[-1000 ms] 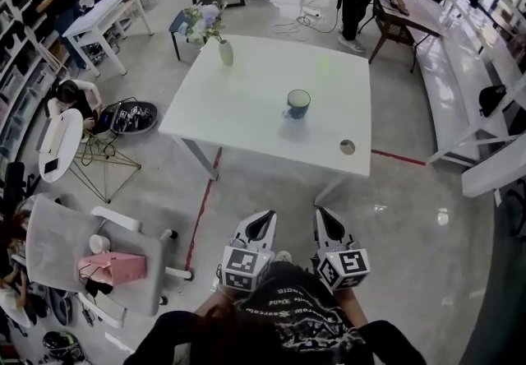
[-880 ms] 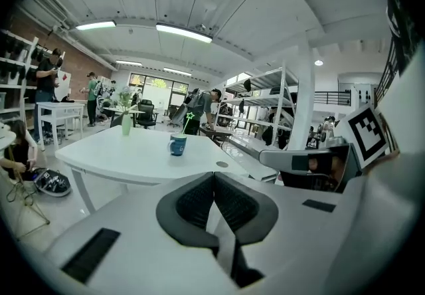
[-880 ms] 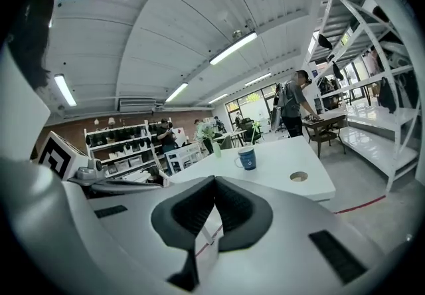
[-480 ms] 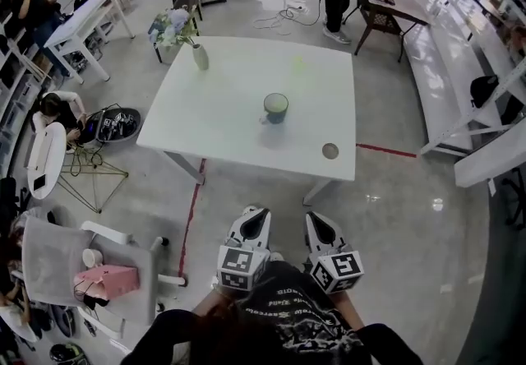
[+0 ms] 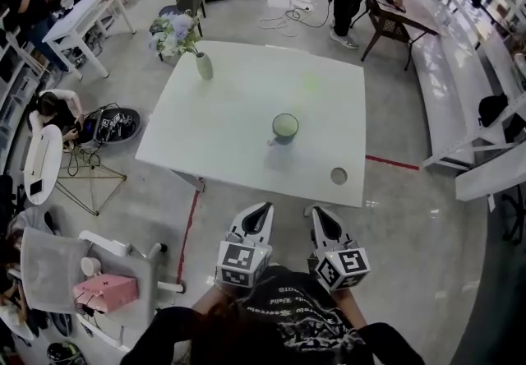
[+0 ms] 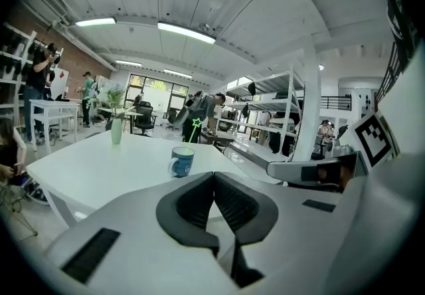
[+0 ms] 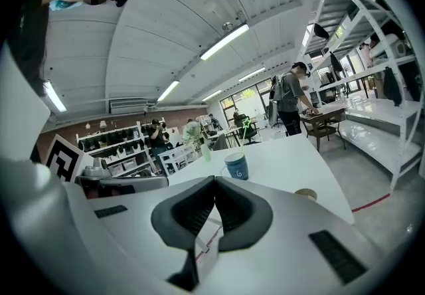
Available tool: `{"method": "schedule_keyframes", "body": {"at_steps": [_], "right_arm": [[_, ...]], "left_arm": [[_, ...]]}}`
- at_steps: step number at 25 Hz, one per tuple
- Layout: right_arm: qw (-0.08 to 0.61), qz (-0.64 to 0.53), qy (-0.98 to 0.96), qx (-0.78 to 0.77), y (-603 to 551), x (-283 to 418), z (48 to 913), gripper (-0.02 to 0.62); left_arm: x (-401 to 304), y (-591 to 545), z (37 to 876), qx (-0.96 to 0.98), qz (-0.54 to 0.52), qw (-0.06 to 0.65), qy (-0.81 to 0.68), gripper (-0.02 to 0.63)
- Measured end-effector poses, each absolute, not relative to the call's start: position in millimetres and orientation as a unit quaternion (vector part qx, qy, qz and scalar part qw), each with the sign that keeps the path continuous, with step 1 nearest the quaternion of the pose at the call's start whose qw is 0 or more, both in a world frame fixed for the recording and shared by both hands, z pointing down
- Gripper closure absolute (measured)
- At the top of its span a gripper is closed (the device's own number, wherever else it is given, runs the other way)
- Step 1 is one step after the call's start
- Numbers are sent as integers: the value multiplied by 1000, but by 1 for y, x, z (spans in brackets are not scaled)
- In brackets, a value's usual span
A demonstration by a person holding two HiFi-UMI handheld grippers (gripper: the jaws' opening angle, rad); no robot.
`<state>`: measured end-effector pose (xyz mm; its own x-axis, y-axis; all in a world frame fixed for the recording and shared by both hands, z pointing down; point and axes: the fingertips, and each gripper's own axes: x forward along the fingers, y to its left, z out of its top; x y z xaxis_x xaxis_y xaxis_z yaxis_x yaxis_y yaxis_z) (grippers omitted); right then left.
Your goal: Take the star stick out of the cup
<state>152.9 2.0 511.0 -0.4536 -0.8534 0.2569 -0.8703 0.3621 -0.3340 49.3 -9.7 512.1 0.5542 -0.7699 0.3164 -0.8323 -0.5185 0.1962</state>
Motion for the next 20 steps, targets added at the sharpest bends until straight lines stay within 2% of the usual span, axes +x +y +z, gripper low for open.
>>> {"method": "schedule_keyframes", "body": {"at_steps": [12, 20], "right_arm": [[0, 204, -803, 560, -171, 124, 500, 584], [-3, 196, -787, 585, -237, 131, 491, 584]], "left_arm": [[-5, -172, 507, 871, 75, 152, -461, 586], [-10, -227, 507, 879, 79, 145, -448, 586]]}}
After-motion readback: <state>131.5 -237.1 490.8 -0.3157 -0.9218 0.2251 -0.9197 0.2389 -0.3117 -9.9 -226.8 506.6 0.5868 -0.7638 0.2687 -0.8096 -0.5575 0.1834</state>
